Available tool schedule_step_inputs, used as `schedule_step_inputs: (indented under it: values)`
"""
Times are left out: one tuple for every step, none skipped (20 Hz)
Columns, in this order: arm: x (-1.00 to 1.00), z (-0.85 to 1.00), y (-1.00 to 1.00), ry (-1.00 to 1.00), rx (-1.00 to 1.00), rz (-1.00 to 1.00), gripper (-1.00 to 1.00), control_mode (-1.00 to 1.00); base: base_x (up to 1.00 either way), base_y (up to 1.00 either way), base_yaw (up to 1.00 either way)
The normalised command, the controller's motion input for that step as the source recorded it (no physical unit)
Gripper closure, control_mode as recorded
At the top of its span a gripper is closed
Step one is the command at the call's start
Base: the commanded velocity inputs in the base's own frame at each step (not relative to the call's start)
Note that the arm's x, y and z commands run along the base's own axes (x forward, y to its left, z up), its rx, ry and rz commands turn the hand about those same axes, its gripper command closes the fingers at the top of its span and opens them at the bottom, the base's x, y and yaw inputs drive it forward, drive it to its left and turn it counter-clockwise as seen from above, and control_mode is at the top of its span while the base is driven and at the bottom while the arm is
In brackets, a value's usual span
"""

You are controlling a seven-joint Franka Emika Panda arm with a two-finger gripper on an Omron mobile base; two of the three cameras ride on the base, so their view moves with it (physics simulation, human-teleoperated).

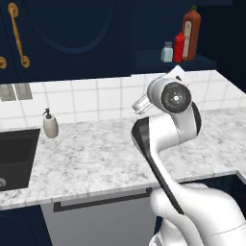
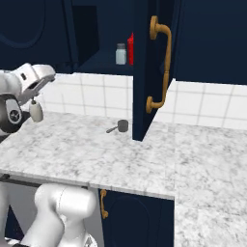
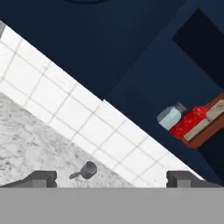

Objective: Put the shaker and condiment bottle from the counter next to their counterparts in the cabinet.

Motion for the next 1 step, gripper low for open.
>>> schedule_step_inputs:
  values:
    - [0.00, 0.00, 0.00, 0.00, 0.00, 0.00, -1.00, -1.00, 0.00, 0.00, 0.00]
